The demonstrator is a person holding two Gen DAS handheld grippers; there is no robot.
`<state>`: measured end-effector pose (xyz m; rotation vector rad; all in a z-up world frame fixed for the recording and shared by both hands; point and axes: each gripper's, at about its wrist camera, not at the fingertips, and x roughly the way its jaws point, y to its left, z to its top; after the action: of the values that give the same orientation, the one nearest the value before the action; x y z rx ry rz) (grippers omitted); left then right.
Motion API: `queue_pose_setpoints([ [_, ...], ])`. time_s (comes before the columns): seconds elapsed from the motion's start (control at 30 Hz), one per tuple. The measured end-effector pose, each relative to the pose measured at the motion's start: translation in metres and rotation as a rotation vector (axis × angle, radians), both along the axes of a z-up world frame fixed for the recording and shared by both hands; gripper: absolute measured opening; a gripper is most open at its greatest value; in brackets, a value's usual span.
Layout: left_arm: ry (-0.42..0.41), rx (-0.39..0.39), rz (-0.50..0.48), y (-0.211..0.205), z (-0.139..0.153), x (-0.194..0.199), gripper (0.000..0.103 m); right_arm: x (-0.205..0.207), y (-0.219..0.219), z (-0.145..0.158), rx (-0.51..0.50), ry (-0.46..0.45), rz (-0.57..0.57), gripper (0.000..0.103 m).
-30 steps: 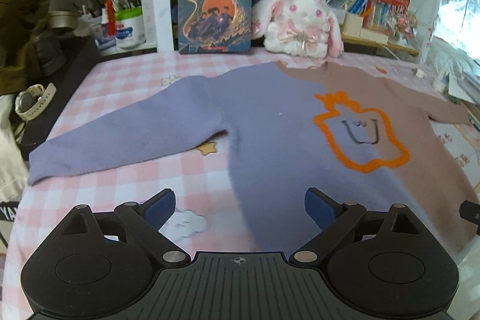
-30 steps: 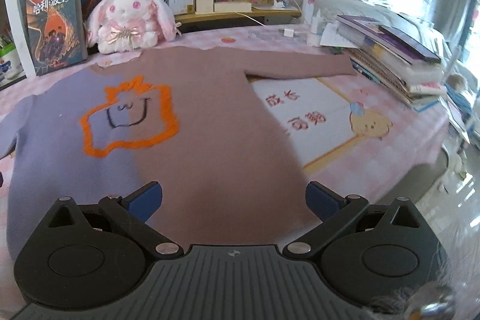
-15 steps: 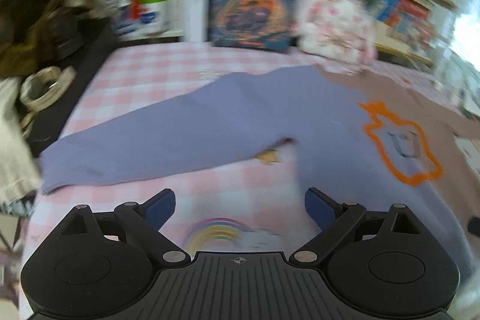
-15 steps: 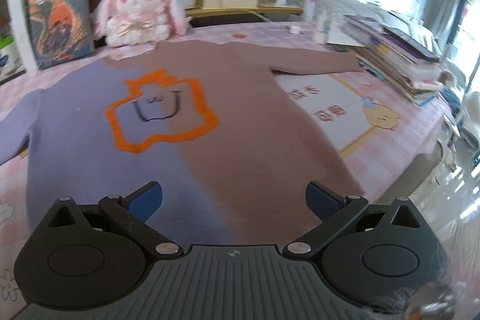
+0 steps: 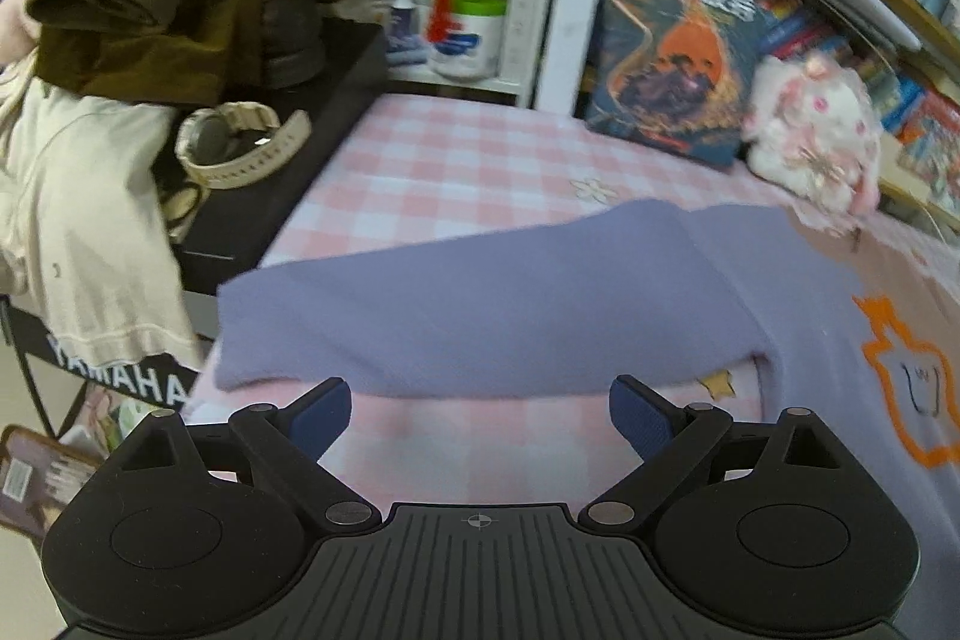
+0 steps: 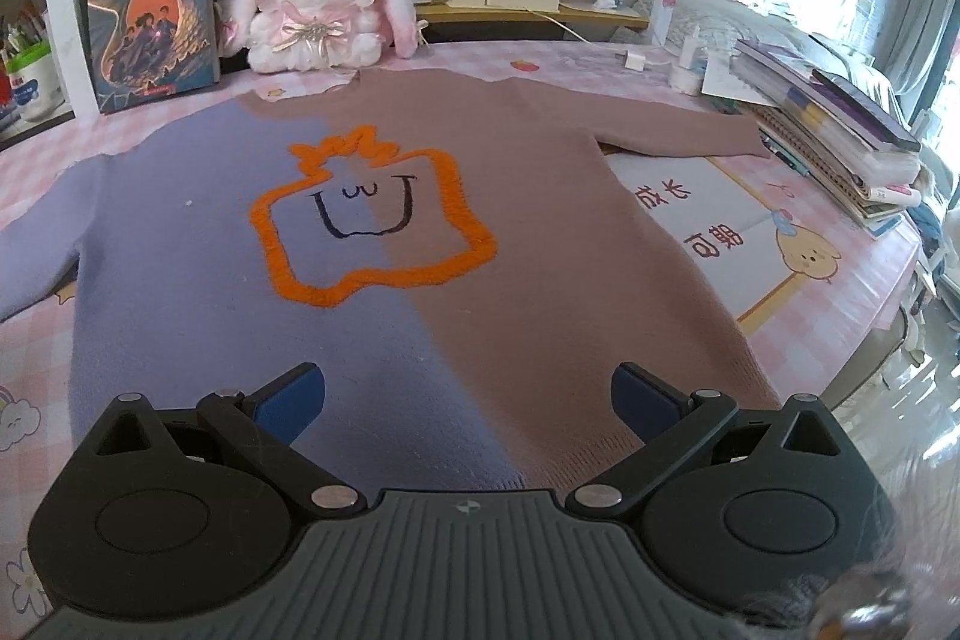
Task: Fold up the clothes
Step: 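Move the left gripper to the lavender sleeve cuff and grasp it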
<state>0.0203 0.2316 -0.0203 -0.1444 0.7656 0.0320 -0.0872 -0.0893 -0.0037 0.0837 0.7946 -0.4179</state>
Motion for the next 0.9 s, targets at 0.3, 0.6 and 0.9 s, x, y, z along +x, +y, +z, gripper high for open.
queue_pose_setpoints([
  [0.3, -0.031, 0.001, 0.122, 0.033, 0.001, -0.007, 0.093, 0.006, -0.001, 0.003, 0.005, -0.009, -0.004, 0.103],
  [0.6, -0.038, -0.043, 0.238, 0.071, -0.003, -0.018, 0.075, 0.013, 0.005, 0.005, 0.002, 0.005, 0.022, 0.103],
  [0.9, -0.027, -0.302, 0.295, 0.094, -0.028, -0.012, 0.043, 0.013, 0.008, 0.006, -0.028, 0.036, 0.047, 0.103],
])
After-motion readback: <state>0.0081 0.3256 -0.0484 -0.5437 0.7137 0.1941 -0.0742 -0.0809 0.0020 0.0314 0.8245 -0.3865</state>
